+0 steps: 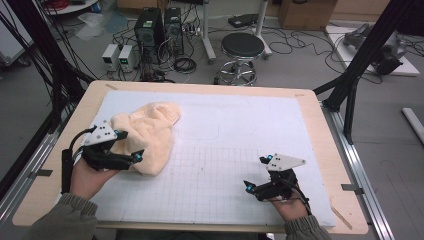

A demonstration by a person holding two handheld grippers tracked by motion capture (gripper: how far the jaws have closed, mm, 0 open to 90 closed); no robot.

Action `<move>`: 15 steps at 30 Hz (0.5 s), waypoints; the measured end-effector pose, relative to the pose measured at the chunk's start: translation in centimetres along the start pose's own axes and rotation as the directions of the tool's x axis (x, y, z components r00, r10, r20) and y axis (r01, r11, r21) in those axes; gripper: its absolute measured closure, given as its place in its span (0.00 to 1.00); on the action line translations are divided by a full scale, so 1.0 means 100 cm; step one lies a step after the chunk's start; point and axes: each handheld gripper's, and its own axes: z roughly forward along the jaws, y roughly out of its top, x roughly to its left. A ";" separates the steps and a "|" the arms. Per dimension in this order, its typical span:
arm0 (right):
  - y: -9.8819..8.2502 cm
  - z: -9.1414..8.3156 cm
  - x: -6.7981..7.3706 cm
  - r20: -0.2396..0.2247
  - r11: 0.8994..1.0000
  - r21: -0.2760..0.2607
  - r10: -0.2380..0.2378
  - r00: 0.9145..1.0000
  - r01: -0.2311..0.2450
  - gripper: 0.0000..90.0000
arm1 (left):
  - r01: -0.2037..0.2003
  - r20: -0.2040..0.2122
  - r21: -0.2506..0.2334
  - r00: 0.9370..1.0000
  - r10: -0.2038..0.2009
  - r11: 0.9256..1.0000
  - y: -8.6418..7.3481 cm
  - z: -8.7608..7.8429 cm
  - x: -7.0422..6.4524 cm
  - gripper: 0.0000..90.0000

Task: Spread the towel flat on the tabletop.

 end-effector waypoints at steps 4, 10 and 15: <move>0.000 0.001 -0.001 -0.004 1.000 -0.001 -0.009 1.000 0.009 0.04 | 0.019 -0.008 0.045 1.000 -0.019 0.999 0.001 0.018 0.013 0.20; 0.000 0.002 -0.001 -0.005 1.000 0.001 -0.011 1.000 0.011 0.04 | 0.048 -0.017 0.146 0.999 -0.046 0.988 -0.013 0.050 0.026 0.22; 0.000 0.003 0.000 -0.007 1.000 0.005 -0.019 1.000 0.019 0.04 | 0.061 -0.027 0.171 0.998 -0.057 0.983 -0.022 0.061 0.031 0.26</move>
